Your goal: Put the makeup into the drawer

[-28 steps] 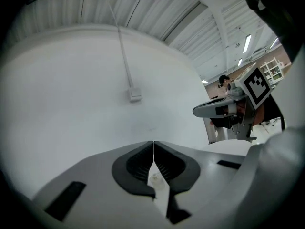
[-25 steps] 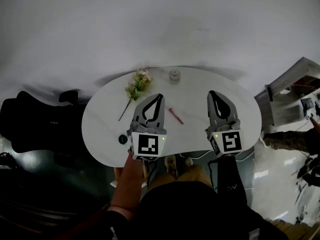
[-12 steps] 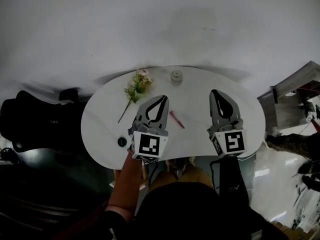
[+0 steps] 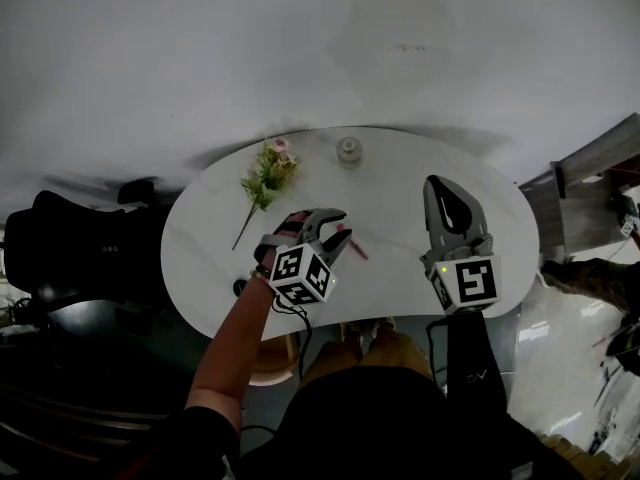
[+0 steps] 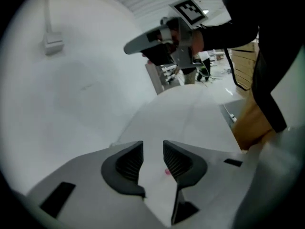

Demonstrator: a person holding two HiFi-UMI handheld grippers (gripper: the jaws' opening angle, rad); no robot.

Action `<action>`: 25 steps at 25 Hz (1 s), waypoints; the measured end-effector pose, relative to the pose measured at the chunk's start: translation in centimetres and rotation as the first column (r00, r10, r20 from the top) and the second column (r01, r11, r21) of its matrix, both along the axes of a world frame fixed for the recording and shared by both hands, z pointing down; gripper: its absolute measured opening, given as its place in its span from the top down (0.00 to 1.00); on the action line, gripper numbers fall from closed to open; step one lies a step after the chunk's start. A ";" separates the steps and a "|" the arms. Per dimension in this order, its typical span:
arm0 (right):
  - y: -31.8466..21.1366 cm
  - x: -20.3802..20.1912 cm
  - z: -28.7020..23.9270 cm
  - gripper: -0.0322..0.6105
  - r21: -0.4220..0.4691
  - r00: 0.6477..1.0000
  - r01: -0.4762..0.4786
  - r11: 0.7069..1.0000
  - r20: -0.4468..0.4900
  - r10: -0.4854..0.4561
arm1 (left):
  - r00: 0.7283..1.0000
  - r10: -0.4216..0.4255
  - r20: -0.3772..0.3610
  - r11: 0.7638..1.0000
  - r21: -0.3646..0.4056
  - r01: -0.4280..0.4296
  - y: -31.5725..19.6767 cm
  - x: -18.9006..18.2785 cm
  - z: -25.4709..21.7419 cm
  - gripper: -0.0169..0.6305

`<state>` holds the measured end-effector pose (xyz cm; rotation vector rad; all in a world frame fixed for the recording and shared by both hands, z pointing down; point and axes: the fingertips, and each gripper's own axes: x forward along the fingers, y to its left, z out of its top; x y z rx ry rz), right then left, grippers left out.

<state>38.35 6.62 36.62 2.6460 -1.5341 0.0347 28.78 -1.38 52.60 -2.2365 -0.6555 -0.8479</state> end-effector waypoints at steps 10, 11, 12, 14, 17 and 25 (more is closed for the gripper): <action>1.0 1.0 1.5 0.94 -0.013 0.999 -0.029 0.999 0.029 0.029 | 0.858 0.353 0.373 0.887 0.159 -0.434 2.5 -2.0 10.4 0.77; 1.1 0.9 1.7 0.94 -0.019 0.999 -0.029 0.999 0.030 0.030 | 0.841 0.368 0.397 0.873 0.163 -0.459 2.7 -2.1 11.1 0.77; 1.1 0.9 1.9 0.94 -0.023 0.999 -0.029 0.999 0.030 0.030 | 0.824 0.379 0.421 0.861 0.166 -0.481 2.8 -2.1 11.8 0.77; 1.2 0.9 2.1 0.94 -0.031 0.999 -0.033 0.999 0.029 0.034 | 0.793 0.387 0.471 0.843 0.168 -0.511 2.9 -2.1 13.1 0.77; 1.8 1.1 2.4 0.94 -0.044 0.998 -0.049 0.998 0.027 0.050 | 0.743 0.376 0.554 0.824 0.167 -0.541 2.6 -2.1 15.5 0.77; 3.4 1.2 3.5 0.94 -0.049 0.995 -0.088 0.995 0.048 0.091 | 0.611 0.386 0.691 0.756 0.143 -0.639 2.6 -3.2 17.5 0.90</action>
